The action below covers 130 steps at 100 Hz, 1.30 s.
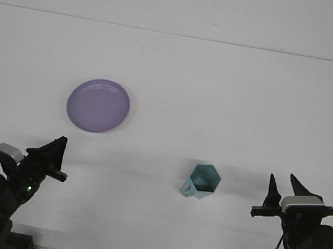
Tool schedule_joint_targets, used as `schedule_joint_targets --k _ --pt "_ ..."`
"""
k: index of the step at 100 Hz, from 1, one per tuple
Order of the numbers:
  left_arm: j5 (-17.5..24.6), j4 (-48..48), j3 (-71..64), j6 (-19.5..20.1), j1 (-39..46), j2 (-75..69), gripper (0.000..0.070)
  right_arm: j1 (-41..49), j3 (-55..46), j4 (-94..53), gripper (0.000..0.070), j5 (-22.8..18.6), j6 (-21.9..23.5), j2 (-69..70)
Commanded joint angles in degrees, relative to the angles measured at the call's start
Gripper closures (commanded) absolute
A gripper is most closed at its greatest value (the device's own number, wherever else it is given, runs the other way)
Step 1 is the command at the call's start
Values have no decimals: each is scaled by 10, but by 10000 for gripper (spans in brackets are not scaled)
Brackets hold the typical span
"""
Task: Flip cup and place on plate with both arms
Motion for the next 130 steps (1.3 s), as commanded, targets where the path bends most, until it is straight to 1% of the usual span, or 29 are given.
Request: schedule_joint_targets --k 1,6,20,26,40,47,51,61,65,68,74,80,90,99,120,130 --pt "22 -14 40 32 -11 47 687 -2 -19 22 378 2 12 -12" --pt "30 -40 75 45 -26 87 687 -2 -33 24 378 2 12 -21" --pt "30 -127 173 97 -83 198 687 -2 -39 51 378 0 17 -25" --pt "30 -150 210 114 -111 243 687 -2 -39 57 378 0 17 -24" --pt "30 -193 292 129 -177 347 684 -2 -39 55 378 -1 17 -24" --pt "30 -216 334 131 -208 399 675 -2 -39 54 378 -2 17 -24" --pt "30 -231 359 132 -224 429 648 -2 -39 54 378 -3 16 -24" --pt "30 -278 428 132 -260 505 487 -2 -39 54 378 -4 16 -24" --pt "30 -304 459 132 -273 536 436 -2 -39 54 378 -4 16 -24" --pt "29 -324 484 132 -282 559 416 -2 -39 54 378 -4 16 -24" --pt "29 -365 534 132 -298 604 350 -2 -39 54 378 -4 16 -24" --pt "29 -400 580 132 -314 644 314 -2 -39 55 378 -4 16 -24" --pt "29 -442 647 132 -340 701 317 -2 -39 58 378 -4 16 -24" --pt "29 -458 688 132 -363 739 320 -2 -39 58 378 -5 16 -24" --pt "26 -460 745 131 -410 808 326 -2 -39 59 378 -5 17 -24" --pt "26 -461 758 123 -427 836 326 -2 -39 59 378 -5 17 -24"
